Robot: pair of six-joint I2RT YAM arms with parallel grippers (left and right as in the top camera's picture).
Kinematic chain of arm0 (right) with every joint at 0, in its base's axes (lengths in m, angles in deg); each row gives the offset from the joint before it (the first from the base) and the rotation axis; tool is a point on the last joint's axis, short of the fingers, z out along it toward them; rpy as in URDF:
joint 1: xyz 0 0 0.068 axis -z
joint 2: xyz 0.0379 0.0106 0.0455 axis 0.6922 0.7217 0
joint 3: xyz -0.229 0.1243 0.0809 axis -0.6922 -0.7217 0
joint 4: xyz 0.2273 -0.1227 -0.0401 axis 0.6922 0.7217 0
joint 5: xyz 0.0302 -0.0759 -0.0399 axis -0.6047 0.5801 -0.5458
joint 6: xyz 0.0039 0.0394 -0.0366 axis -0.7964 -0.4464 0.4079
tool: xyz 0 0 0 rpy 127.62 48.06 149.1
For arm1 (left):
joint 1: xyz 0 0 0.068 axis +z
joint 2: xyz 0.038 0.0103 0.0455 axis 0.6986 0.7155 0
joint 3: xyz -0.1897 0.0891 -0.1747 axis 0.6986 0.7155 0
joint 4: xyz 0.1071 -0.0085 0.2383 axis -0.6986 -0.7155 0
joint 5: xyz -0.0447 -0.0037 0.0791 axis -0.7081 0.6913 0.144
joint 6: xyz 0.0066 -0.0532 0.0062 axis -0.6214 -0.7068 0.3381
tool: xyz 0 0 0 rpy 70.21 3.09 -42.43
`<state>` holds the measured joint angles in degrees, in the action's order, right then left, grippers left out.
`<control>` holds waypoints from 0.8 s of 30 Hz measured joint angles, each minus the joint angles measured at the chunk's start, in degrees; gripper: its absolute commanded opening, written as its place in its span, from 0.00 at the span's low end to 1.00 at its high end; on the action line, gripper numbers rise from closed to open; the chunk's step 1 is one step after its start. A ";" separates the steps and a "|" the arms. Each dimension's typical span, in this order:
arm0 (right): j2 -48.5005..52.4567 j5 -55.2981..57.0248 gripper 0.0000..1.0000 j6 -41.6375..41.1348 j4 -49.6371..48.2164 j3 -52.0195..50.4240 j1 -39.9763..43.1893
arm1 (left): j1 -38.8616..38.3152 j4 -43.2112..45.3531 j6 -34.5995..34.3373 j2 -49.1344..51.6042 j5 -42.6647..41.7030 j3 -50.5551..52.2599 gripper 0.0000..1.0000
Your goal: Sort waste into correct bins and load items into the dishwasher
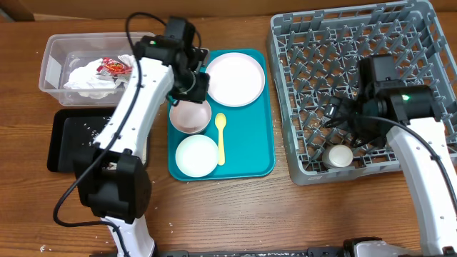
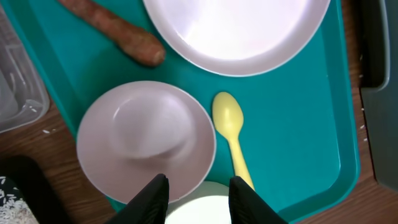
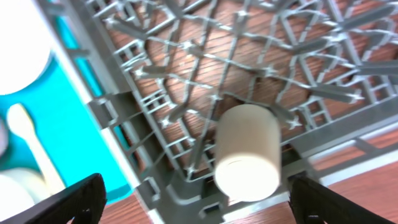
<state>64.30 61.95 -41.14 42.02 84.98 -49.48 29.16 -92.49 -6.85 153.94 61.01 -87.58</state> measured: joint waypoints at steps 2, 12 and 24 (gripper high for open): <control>-0.15 -2.08 0.96 0.87 -0.28 0.00 -0.28 | -1.66 -1.07 -0.04 0.00 0.85 0.02 0.32; 0.04 -8.63 0.96 1.14 -9.68 0.00 -14.38 | -5.05 -12.90 -14.86 -0.39 12.09 0.02 0.33; 18.73 -10.01 0.62 -8.00 -29.16 -1.16 -36.54 | 16.17 -8.59 -20.00 -15.63 12.48 -0.04 0.60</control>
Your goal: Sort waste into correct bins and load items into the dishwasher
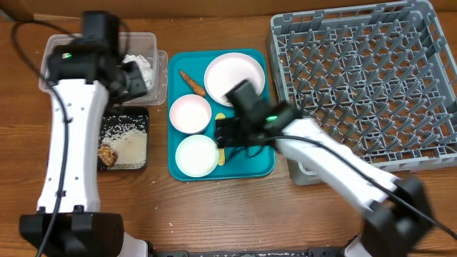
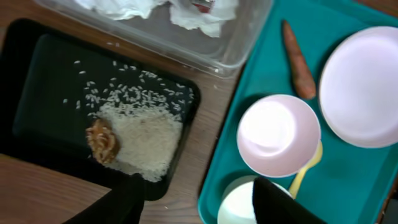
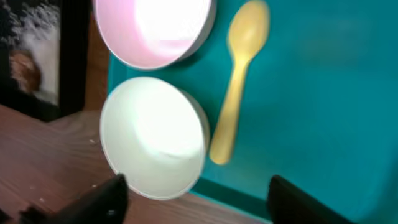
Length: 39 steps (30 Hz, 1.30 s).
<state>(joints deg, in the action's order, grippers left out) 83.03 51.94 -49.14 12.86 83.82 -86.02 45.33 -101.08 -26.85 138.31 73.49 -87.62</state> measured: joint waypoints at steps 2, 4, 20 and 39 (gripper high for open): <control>4.52 -0.20 0.51 -1.70 -1.81 -0.13 -1.90 | 1.46 -0.24 0.00 0.11 0.02 0.00 0.64; 8.72 -1.07 0.41 -2.69 -3.41 -0.42 -2.84 | 2.10 -0.68 -0.07 0.48 0.04 0.00 0.71; 8.70 2.64 0.04 -6.25 6.12 1.90 -0.31 | 2.25 -1.20 -0.87 0.70 0.28 0.00 1.00; -0.63 80.54 0.04 9.92 -23.34 11.28 10.34 | 2.25 -1.22 -0.85 0.76 0.31 0.00 1.00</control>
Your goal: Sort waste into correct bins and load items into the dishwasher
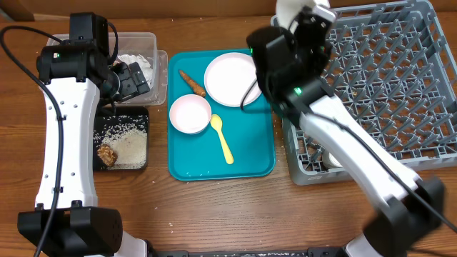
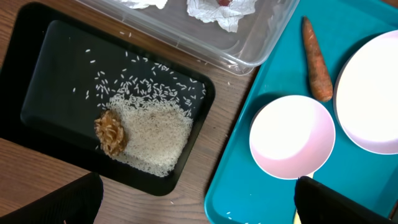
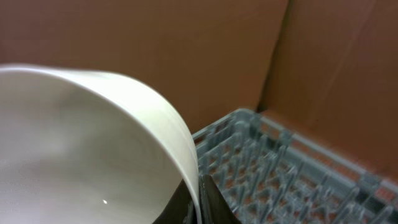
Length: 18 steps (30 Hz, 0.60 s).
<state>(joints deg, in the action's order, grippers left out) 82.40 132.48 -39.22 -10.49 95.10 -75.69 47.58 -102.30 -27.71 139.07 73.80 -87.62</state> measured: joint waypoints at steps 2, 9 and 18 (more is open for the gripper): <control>5.31 2.16 0.04 8.70 -9.07 -0.28 2.80 | 0.00 -0.02 -0.02 0.00 -0.02 0.00 1.00; 19.47 4.09 0.04 37.18 -35.21 -1.27 9.99 | 0.00 -0.04 0.00 0.02 -0.02 0.00 1.00; 25.18 1.16 0.04 48.13 -36.89 -1.27 9.70 | 0.00 -0.07 0.00 0.02 -0.02 0.00 1.00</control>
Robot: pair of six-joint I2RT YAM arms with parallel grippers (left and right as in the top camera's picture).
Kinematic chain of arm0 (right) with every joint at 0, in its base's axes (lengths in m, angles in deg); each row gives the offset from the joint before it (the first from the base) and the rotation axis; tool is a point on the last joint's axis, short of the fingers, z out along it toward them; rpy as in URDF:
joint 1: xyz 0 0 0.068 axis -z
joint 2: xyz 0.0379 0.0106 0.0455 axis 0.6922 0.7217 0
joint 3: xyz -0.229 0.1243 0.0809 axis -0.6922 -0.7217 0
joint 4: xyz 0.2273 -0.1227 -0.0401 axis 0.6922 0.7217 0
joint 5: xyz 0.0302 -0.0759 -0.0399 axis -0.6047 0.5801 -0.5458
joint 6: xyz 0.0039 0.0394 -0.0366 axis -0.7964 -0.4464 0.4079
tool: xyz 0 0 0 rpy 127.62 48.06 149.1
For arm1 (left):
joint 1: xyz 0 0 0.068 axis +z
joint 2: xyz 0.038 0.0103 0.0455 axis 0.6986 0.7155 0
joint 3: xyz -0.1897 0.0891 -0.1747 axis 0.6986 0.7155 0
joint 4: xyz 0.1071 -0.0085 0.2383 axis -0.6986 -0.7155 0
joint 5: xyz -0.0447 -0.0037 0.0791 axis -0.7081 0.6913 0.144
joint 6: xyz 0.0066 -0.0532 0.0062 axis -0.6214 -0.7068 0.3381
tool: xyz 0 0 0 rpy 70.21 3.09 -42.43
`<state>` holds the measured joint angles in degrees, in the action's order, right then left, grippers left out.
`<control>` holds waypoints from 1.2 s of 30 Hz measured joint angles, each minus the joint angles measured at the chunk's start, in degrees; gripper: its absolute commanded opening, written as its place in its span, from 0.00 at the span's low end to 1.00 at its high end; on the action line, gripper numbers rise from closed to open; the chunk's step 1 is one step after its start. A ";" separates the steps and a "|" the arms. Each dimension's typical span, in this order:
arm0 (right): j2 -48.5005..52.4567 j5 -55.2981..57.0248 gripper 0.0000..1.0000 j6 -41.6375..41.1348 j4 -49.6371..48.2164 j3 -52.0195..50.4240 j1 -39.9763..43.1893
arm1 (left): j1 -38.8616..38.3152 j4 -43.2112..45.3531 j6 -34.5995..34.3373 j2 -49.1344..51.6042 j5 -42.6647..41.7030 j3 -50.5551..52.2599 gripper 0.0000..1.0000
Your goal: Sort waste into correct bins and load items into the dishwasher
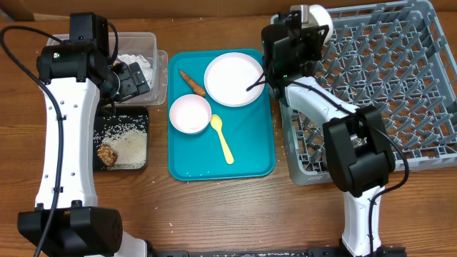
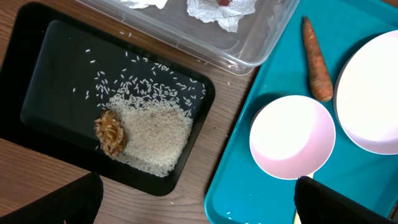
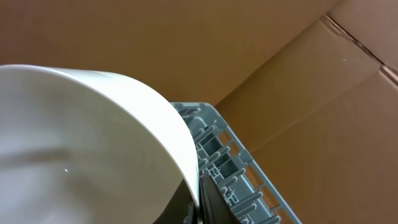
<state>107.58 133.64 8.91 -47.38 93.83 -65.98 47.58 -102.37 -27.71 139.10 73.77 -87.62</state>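
Observation:
My right gripper [image 3: 200, 202] is shut on the rim of a white bowl [image 3: 81, 143], which it holds tilted above the far left corner of the grey dish rack [image 1: 371, 86]. The overhead view shows that gripper [image 1: 303, 21] and the bowl [image 1: 316, 13] there. On the teal tray [image 1: 250, 160] lie a pink bowl [image 1: 190, 114], a white plate [image 1: 234, 78], a yellow spoon [image 1: 223, 139] and a carrot [image 1: 191, 82]. My left gripper [image 2: 199, 211] hangs wide open and empty above the black tray [image 2: 50, 81] and the teal tray's edge.
The black tray holds rice and a brown food lump [image 2: 111, 132]. A clear bin [image 1: 64, 53] with crumpled paper and a wrapper stands at the far left. Cardboard walls [image 3: 298, 74] rise behind the rack.
My right wrist has turned with the white bowl still in it, and its view of the rack's corner has shifted. The left arm and everything on the tray stay put.
First my left gripper was low over the teal tray and my right over a cup in the rack. Then the left was above the black tray and the right open over the white bowl. Later the bowl had left the tray, held at the rack's far corner.

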 measured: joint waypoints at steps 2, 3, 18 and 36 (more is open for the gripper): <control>0.57 -0.17 0.04 0.46 0.76 0.00 -0.07 | 0.00 0.00 0.00 0.00 0.00 0.00 1.00; 0.79 -0.15 0.04 0.26 1.29 0.00 -0.04 | 0.00 0.00 0.00 0.00 0.00 0.00 1.00; 1.77 3.48 0.74 -4.02 6.36 0.02 -7.50 | 0.00 0.02 0.00 0.00 0.00 0.00 1.00; -14.91 -19.91 0.92 -19.37 47.06 0.33 -21.53 | 0.00 0.04 -0.02 0.00 0.02 0.00 1.00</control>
<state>92.67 113.73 -10.45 -0.32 94.16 -87.51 47.58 -102.32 -27.73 139.10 73.80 -87.62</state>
